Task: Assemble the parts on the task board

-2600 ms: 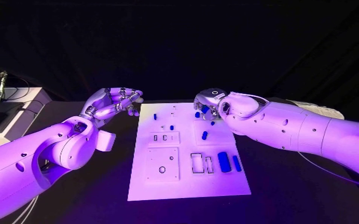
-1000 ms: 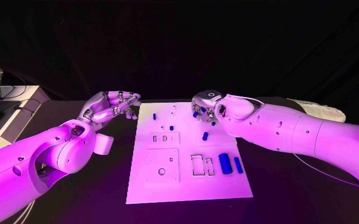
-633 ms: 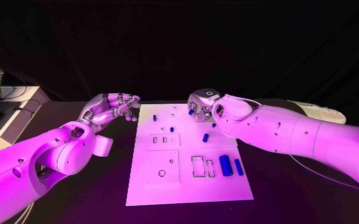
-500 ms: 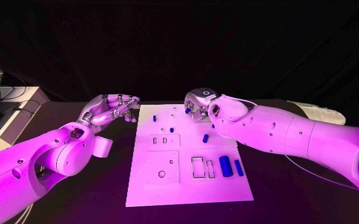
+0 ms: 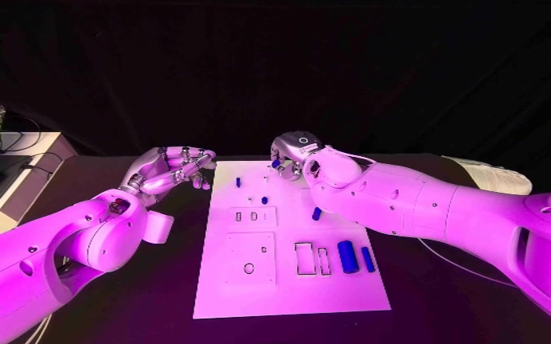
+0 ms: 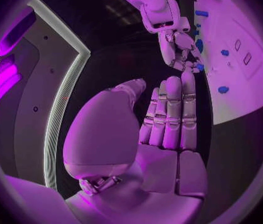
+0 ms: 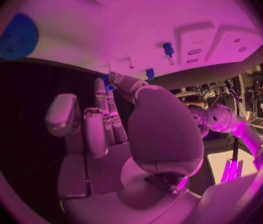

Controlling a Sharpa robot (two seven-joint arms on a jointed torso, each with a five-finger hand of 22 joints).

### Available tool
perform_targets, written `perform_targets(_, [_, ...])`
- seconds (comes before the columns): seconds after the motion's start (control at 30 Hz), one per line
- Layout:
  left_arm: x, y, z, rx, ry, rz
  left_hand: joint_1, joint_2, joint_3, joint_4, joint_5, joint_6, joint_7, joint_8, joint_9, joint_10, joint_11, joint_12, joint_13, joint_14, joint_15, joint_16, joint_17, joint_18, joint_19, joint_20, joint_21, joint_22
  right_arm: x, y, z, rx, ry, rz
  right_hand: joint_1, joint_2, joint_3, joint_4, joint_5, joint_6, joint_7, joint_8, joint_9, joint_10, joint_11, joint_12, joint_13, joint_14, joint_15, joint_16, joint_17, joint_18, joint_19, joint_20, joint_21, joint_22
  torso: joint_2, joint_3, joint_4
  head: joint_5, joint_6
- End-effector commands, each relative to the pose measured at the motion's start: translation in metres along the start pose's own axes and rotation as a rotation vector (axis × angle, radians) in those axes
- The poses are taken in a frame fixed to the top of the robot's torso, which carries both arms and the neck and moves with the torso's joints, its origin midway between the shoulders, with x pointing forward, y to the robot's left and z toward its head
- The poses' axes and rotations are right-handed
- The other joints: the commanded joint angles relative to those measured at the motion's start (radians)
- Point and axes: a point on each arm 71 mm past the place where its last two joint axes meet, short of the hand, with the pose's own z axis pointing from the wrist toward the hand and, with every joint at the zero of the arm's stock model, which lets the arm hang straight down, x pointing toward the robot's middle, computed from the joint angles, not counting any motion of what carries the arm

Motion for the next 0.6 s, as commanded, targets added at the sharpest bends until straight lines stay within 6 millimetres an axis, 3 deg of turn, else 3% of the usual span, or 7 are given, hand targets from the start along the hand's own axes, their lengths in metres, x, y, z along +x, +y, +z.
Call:
perform_targets(0.03, [0.0043, -0.0014, 0.0007, 0.006, 0.027, -0.008, 0.001, 0.007, 0.003, -0.002, -0.004, -0.008, 0.001, -0.006, 0.001, -0.003, 0.001, 0.001, 0.001, -0.005, 0.0, 0.006, 0.001, 0.011, -0.007, -0.003, 0.002, 0.001, -0.002, 0.0008, 0.0019, 0.013, -0.037, -0.016, 0.037, 0.039, 0.002, -0.003, 0.001, 0.013, -0.009, 0.017, 0.056, 0.021, -0.014, -0.002, 0.002, 0.049, -0.004, 0.007, 0.003, -0.012, 0.001, -0.006, 0.003, 0.001, 0.002, -0.0006, -0.0008, 0.005, 0.002])
perform_targets(0.1, [0.0048, -0.0015, 0.0007, 0.006, 0.028, -0.008, 0.001, 0.007, 0.003, -0.002, -0.004, -0.008, 0.001, -0.006, 0.001, -0.003, 0.001, 0.001, 0.001, -0.005, 0.0, 0.006, 0.001, 0.011, -0.007, -0.003, 0.002, 0.001, -0.0017, 0.0012, 0.0029, 0.016, -0.036, -0.019, 0.037, 0.039, 0.002, -0.003, 0.001, 0.013, -0.009, 0.017, 0.056, 0.021, -0.014, -0.002, 0.002, 0.049, -0.004, 0.007, 0.003, -0.012, 0.001, -0.006, 0.003, 0.001, 0.002, -0.0013, -0.0005, 0.005, 0.001])
perform_targets(0.2, [0.005, -0.0017, 0.0005, 0.006, 0.03, -0.009, -0.001, 0.007, 0.003, -0.002, -0.004, -0.008, 0.002, -0.006, 0.001, -0.004, 0.002, 0.001, 0.001, -0.006, 0.0, 0.007, 0.002, 0.011, -0.008, -0.002, 0.004, 0.002, -0.001, 0.002, 0.0054, 0.023, -0.032, -0.024, 0.037, 0.04, 0.002, -0.004, -0.002, 0.013, -0.009, 0.017, 0.058, 0.021, -0.014, -0.003, 0.002, 0.049, -0.004, 0.007, 0.004, -0.012, 0.001, -0.007, 0.003, 0.001, 0.002, 0.0007, -0.0018, 0.007, 0.002])
perform_targets(0.43, [0.0063, -0.0022, 0.0006, 0.006, 0.034, -0.012, -0.001, 0.007, 0.003, -0.002, -0.004, -0.008, 0.002, -0.006, 0.001, -0.004, 0.002, 0.001, 0.001, -0.006, 0.0, 0.007, 0.002, 0.011, -0.008, -0.002, 0.004, 0.002, 0.0015, 0.0064, 0.0086, 0.021, -0.014, -0.031, 0.037, 0.039, 0.003, -0.005, -0.002, 0.012, -0.008, 0.018, 0.058, 0.021, -0.014, -0.003, 0.002, 0.05, -0.004, 0.007, 0.004, -0.012, 0.001, -0.007, 0.003, 0.001, 0.003, -0.0011, 0.001, 0.005, 0.0])
perform_targets(0.6, [0.007, -0.0025, 0.0008, 0.007, 0.036, -0.013, -0.004, 0.007, 0.002, 0.0, -0.005, -0.009, 0.003, -0.007, 0.002, -0.006, 0.003, 0.001, 0.002, -0.007, 0.001, 0.008, 0.002, 0.01, -0.011, -0.002, 0.006, 0.004, 0.0065, 0.0086, 0.0089, 0.018, 0.0, -0.032, 0.038, 0.039, 0.003, -0.005, -0.002, 0.012, -0.008, 0.018, 0.059, 0.021, -0.014, -0.004, 0.002, 0.049, -0.004, 0.007, 0.003, -0.012, -0.001, -0.007, 0.001, -0.002, 0.004, -0.0001, 0.001, 0.007, -0.003])
